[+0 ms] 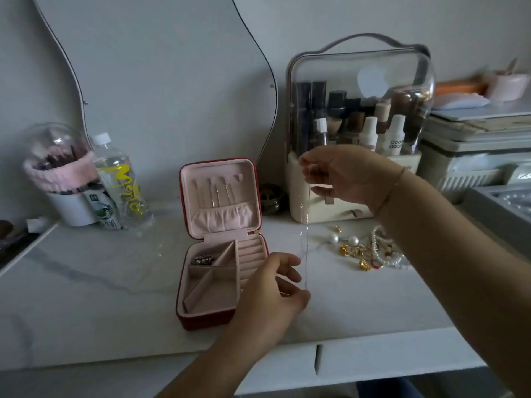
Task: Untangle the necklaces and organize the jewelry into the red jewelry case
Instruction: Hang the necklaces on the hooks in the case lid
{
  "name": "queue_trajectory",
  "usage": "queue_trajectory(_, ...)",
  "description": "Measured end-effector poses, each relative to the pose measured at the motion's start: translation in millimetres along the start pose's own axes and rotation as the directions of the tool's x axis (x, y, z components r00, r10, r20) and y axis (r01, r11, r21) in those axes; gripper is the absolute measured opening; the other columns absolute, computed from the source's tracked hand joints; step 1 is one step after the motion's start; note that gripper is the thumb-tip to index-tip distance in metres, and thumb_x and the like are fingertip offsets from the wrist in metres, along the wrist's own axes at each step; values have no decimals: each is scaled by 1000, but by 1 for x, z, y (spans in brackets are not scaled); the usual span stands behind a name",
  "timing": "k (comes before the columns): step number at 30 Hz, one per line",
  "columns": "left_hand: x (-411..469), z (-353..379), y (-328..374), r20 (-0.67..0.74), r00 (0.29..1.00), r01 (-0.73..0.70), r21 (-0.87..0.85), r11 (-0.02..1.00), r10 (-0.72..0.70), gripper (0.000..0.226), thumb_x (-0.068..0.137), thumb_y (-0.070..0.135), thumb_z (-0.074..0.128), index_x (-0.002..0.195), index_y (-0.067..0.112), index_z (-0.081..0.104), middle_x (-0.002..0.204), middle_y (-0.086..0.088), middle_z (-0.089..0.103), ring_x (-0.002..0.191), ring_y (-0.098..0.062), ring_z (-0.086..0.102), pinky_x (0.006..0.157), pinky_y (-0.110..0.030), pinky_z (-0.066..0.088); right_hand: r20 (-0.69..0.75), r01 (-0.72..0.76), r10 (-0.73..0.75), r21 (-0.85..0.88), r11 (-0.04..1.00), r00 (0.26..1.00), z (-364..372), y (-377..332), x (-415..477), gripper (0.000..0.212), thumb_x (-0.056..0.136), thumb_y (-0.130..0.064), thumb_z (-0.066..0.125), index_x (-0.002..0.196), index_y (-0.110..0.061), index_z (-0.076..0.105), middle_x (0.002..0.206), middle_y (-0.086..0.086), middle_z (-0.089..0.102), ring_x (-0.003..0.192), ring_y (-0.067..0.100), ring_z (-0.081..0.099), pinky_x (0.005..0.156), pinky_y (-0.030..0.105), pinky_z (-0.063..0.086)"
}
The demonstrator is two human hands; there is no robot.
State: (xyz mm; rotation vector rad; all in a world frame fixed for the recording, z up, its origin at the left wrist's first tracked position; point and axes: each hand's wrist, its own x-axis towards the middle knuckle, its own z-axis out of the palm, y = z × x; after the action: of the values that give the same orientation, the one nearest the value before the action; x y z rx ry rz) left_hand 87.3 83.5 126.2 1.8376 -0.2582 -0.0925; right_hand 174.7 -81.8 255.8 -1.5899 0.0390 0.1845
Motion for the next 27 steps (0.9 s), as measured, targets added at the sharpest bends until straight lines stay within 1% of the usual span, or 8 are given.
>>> queue_trajectory(2, 9, -6, 6, -13, 1000, -10, -46, 999, 9, 39, 76, 9, 76, 100, 33, 57, 91, 8, 62, 73, -4, 63, 65, -21, 50, 72, 61, -61, 6, 998, 996, 7, -7, 3, 17, 92, -16, 51, 78, -13, 60, 74, 1, 59, 72, 13, 56, 75, 28, 46)
queue_trajectory(5, 32, -20, 18, -207, 974, -101, -24, 995, 94, 32, 77, 19, 77, 102, 28, 59, 98, 8, 63, 90, -5, 61, 77, -21, 51, 183, 129, -125, -9, 992, 975, 19, -15, 5, 22, 95, -16, 47, 78, -12, 60, 72, 2, 60, 66, 13, 56, 70, 26, 47)
queue_trajectory(8, 60, -36, 41, -270, 952, -189, -149, 971, 144, 29, 84, 23, 69, 112, 20, 60, 109, 6, 65, 103, -4, 60, 82, -13, 48, 222, 201, -175, -99, 975, 959, 30, -18, 8, 22, 96, -17, 46, 80, -11, 60, 69, 3, 56, 60, 13, 52, 62, 23, 47)
queue_trajectory(15, 101, -68, 80, -249, 958, -211, -262, 942, 146, 14, 92, 15, 61, 104, 10, 65, 77, -1, 68, 63, -5, 65, 67, -21, 54, 103, 324, -309, -205, 923, 945, 48, -28, 26, 21, 97, -18, 50, 81, -10, 62, 60, 2, 51, 50, 10, 43, 52, 19, 39)
queue_trajectory(19, 117, -82, 77, -308, 932, -227, -91, 970, 189, 5, 88, 27, 66, 93, 28, 66, 90, 7, 70, 83, -8, 63, 81, -29, 52, 49, 331, -329, -241, 912, 943, 57, -26, 39, 22, 97, -20, 50, 82, -9, 62, 56, 1, 50, 48, 10, 38, 48, 20, 32)
queue_trajectory(22, 125, -87, 71, -294, 942, -192, -83, 978, 160, 18, 87, 33, 66, 104, 27, 64, 104, 7, 69, 98, -9, 62, 90, -26, 48, 36, 331, -335, -291, 898, 941, 64, -20, 48, 23, 96, -22, 51, 85, -7, 64, 57, 1, 50, 46, 8, 38, 45, 18, 31)
queue_trajectory(24, 129, -90, 66, -286, 948, -177, -99, 979, 143, 19, 86, 27, 67, 105, 23, 65, 102, 4, 70, 96, -9, 64, 86, -22, 48, 14, 343, -357, -318, 884, 934, 69, -12, 56, 23, 96, -22, 53, 82, -7, 64, 57, 2, 51, 44, 6, 40, 44, 17, 33)
queue_trajectory(27, 133, -90, 58, -236, 967, -156, -269, 950, 92, 11, 88, 9, 64, 98, 11, 66, 87, -5, 72, 78, -11, 68, 71, -16, 54, -34, 351, -400, -413, 840, 916, 71, 0, 70, 25, 94, -22, 54, 80, -6, 65, 56, 0, 52, 48, 9, 45, 51, 20, 38)
